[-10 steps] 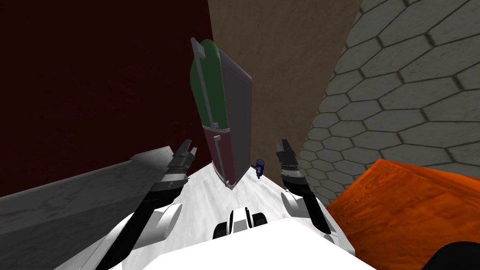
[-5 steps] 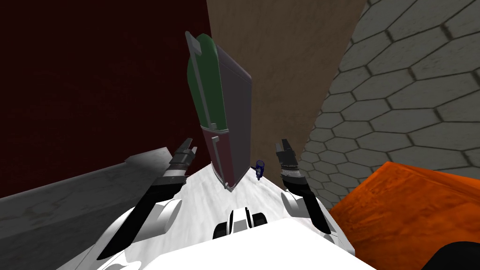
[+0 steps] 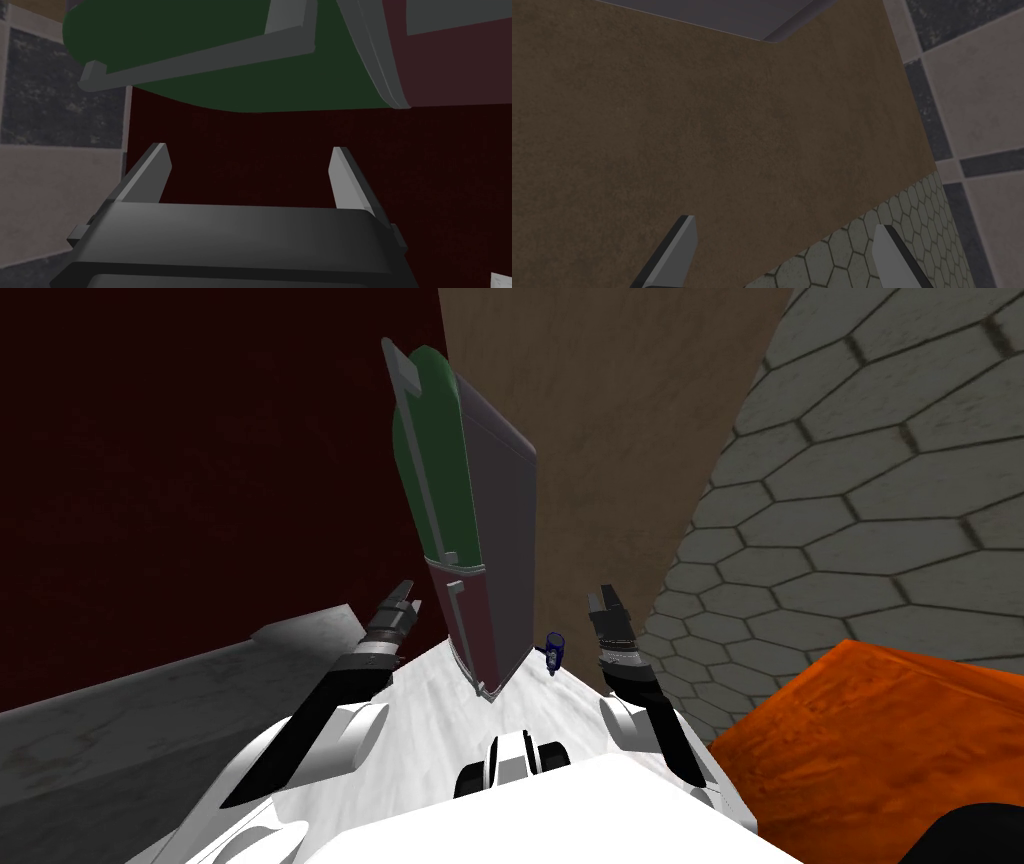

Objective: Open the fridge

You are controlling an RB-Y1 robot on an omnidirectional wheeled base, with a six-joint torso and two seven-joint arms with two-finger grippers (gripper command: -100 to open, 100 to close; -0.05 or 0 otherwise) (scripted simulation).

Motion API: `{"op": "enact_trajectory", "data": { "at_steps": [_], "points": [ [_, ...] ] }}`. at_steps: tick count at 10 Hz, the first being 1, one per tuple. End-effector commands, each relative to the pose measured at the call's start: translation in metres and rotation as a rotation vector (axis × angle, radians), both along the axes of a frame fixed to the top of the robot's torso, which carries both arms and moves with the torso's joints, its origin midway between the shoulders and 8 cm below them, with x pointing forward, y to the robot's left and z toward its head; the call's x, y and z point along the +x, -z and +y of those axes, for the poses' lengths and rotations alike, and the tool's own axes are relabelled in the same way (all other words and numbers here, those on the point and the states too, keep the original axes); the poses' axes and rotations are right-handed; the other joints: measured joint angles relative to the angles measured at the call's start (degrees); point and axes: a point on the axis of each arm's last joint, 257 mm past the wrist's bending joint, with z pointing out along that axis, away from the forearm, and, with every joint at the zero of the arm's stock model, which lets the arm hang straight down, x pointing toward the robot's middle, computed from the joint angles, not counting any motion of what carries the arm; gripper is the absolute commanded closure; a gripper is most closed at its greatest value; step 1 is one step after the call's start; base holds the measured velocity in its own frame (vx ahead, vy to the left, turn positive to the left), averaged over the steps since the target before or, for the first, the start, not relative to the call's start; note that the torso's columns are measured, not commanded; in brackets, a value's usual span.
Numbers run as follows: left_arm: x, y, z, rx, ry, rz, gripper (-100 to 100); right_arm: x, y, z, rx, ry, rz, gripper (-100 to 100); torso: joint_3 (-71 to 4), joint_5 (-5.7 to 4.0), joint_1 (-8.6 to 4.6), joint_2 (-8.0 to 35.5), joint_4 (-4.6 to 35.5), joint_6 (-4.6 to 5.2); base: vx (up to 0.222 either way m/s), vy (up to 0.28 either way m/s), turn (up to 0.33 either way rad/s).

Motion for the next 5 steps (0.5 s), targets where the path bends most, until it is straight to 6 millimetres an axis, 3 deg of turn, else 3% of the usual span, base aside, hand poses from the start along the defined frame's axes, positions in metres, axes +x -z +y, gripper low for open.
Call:
{"op": "enact_trajectory", "data": {
  "at_steps": [1, 5],
  "points": [
    [0.01, 0.001, 0.006, 0.003, -0.016, 0.039, -100, 0.0, 0.0, 0.0, 0.0, 0.0, 0.0, 0, 0.02, -0.01, -0.02, 0.04, 0.01, 0.0, 0.052, -0.033, -0.008],
    [0.023, 0.005, 0.014, 0.008, -0.041, 0.097, -100, 0.0, 0.0, 0.0, 0.0, 0.0, 0.0, 0, 0.01, 0.01, 0.04, 0.03, 0.0, -0.01, 0.053, -0.023, -0.009]
  ]
}}
